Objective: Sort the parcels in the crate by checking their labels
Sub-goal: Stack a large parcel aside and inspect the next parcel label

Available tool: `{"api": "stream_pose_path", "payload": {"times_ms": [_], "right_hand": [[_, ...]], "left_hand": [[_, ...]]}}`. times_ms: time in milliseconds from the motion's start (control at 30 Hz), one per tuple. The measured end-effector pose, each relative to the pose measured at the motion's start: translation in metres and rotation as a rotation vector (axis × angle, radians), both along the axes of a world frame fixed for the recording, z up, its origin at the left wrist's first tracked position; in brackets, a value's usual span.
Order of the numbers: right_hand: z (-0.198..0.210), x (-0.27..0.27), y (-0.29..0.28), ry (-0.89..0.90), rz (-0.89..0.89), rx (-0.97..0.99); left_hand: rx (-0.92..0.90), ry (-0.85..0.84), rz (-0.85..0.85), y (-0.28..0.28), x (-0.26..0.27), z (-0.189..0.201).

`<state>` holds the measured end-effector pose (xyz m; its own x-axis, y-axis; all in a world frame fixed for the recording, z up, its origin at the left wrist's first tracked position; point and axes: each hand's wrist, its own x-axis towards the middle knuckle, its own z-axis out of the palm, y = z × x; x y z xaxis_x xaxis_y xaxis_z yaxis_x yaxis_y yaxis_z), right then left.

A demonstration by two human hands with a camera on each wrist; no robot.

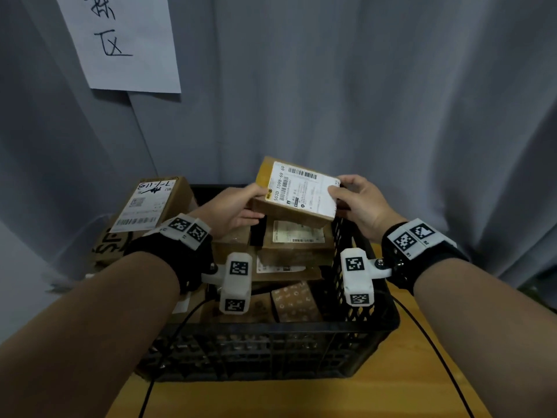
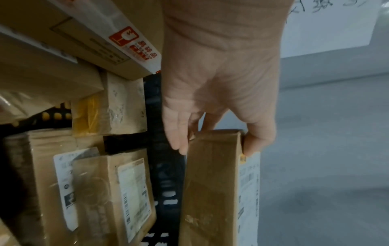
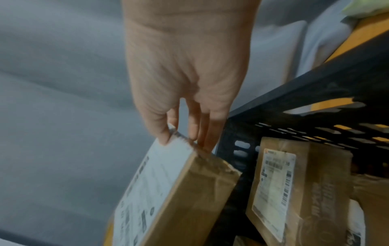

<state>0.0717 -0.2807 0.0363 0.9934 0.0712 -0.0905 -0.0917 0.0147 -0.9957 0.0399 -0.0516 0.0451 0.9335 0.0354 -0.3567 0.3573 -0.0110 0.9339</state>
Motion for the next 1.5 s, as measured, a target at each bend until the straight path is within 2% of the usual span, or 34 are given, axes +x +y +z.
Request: {"api": "stream_pose_path", "payload": {"times_ms": [100, 167, 300, 467, 600, 700, 1000, 1100, 1233, 1400, 1500], "right_hand": [[-0.010, 0.009, -0.004, 0.014, -0.109, -0.087], [-0.014, 0.015, -0.007, -0.006, -0.135, -0.224], [-0.022, 0.026, -0.019, -0.061, -0.119, -0.558], [-0.031, 0.039, -0.033, -0.069, -0.081, -0.700], [-0.038, 0.049, -0.038, -0.050, -0.050, -0.719], [-0.045, 0.056, -0.038, -0.051, -0.040, -0.719], [-0.055, 0.058, -0.032, -0.079, 0.001, -0.789], [-0.053, 0.052, -0.029, -0.062, 0.026, -0.883], [-0.038, 0.041, -0.018, -0.104, 0.088, -1.037], [-0.026, 0.023, 0.010, -0.098, 0.193, -0.877], [-0.031, 0.013, 0.027, -0.038, 0.251, -0.877]], "left_hand": [[-0.010, 0.036, 0.042, -0.010, 0.013, -0.015], [0.000, 0.060, 0.080, -0.019, 0.024, -0.028], [0.076, 0.079, 0.093, -0.036, 0.045, -0.058], [0.150, 0.142, 0.117, -0.055, 0.067, -0.089], [0.443, 0.108, 0.065, -0.064, 0.076, -0.099], [0.553, 0.089, 0.090, -0.061, 0.078, -0.099], [0.457, -0.018, -0.087, -0.060, 0.072, -0.083], [0.588, -0.021, -0.191, -0.054, 0.065, -0.077], [0.647, -0.063, -0.268, -0.050, 0.052, -0.065], [0.711, -0.136, -0.358, -0.023, 0.029, -0.056], [0.703, -0.157, -0.343, -0.010, 0.013, -0.054]]}}
